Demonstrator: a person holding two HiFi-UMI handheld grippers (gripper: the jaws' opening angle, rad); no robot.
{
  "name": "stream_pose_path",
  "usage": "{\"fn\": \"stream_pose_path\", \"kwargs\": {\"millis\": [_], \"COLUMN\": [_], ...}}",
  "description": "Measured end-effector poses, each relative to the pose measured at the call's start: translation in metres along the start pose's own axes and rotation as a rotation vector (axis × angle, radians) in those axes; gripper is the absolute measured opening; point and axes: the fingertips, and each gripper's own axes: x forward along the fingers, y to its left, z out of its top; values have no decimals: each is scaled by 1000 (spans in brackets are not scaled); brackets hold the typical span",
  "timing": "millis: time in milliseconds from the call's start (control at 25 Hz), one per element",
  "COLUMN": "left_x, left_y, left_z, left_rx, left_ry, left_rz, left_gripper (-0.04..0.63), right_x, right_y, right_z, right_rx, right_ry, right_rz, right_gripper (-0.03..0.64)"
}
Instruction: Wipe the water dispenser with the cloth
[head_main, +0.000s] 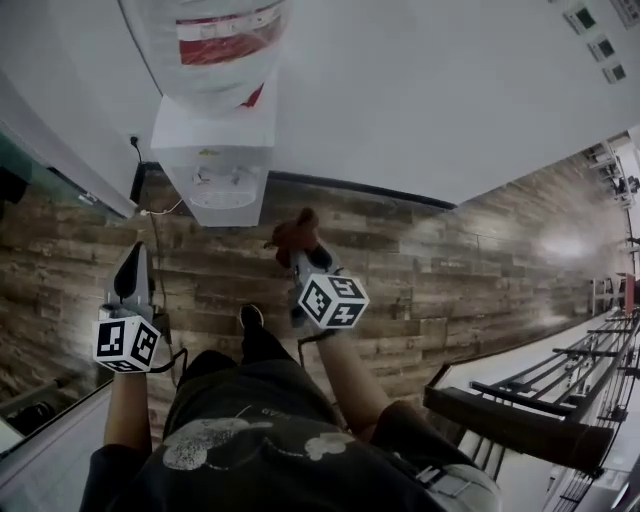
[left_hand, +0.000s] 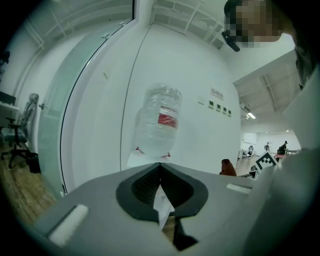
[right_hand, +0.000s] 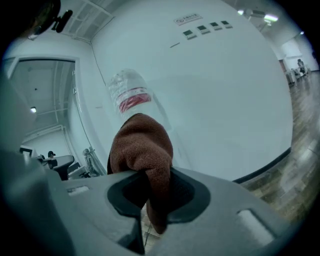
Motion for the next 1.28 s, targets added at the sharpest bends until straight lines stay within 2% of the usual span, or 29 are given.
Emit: {"fn": "stream_pose_path", "kwargs": {"millis": [200,280,440,720,960,1120,1200,1280], "left_x": [27,37,60,108,136,145,151,156], "left_y": [28,31,40,79,124,146,149,151], "left_z": [6,8,0,-13,-26,-46,-54,-61], "left_rx": [13,16,33,0,-36,-112,-105,-99], "left_ry": [-14,-19,11,67,118,169,186,197], "left_rz": [90,87,34,-40,-76,-90,-116,-131], "left_gripper": [18,18,18,18,18,18,18,18], "right_x": [56,72,94,148,212,249,265,279], "right_y": [-5,-8,3,88,166,202,217,224], "right_z": [11,16,18,-2,-19,-42,-57,-63], "right_rx": [-35,-37,-63,-73,-140,-201,-234,-261], "right_ry": [41,47,57,90,125,184,241,253], "right_rz": [8,-3,-24,65,134,179,228,244], "right_gripper": [58,58,58,58,58,58,58,58]}}
